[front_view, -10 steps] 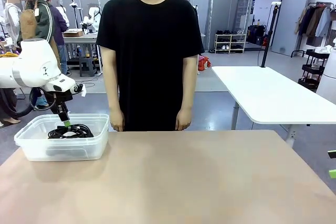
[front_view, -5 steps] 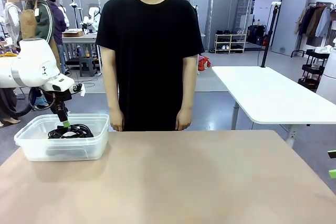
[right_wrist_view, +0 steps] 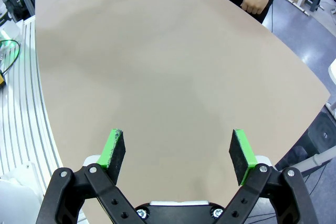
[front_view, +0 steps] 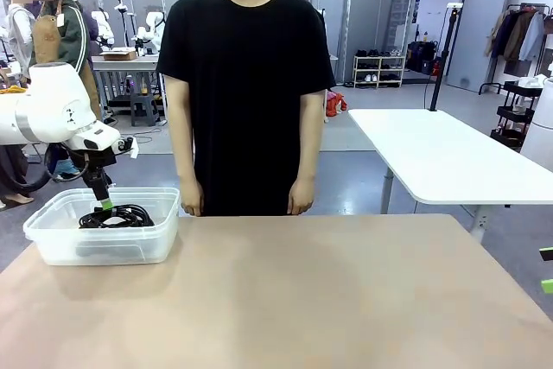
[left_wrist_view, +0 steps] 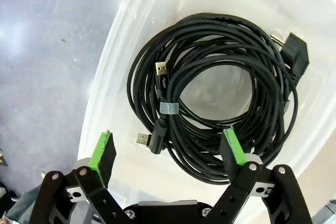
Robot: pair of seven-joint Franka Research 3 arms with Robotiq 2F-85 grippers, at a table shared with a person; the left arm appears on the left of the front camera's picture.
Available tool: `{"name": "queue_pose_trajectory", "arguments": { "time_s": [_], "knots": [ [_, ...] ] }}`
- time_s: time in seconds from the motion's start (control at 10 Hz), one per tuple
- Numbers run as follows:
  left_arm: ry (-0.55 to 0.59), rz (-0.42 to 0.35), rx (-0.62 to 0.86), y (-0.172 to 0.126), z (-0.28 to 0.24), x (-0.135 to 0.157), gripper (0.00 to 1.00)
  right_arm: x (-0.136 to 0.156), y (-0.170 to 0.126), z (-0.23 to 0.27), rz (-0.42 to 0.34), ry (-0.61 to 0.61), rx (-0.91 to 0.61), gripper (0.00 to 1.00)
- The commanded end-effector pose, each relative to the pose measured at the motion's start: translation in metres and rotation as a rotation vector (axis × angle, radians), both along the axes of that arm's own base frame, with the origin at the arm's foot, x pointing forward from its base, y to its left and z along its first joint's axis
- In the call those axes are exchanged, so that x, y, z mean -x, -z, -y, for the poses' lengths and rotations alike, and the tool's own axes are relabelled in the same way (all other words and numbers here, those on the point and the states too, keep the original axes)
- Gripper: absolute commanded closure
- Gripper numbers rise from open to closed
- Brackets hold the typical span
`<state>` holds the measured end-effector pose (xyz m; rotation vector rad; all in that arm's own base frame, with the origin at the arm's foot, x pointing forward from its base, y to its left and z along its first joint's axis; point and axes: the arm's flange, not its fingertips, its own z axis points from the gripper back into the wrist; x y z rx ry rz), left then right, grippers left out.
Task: Organize and store the cables.
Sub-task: Place the USB Extension Cable into the Organizing box.
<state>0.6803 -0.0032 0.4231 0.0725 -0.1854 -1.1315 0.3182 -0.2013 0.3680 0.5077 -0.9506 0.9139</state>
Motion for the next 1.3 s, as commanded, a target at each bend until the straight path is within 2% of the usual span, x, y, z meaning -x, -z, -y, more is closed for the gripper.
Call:
{"name": "queue_pose_trajectory", "arguments": {
  "time_s": [0.0,1.2],
  "knots": [
    [0.003,0.002,-0.002,0.0002,0.0013,-0.0018,0.00,-0.0017,0.0008,-0.0002,0.014,0.008,-0.014,0.00],
    [0.003,0.002,-0.002,0.0002,0.0013,-0.0018,0.00,-0.0017,0.0008,-0.0002,0.014,0.008,-0.014,0.00]
  ]
}}
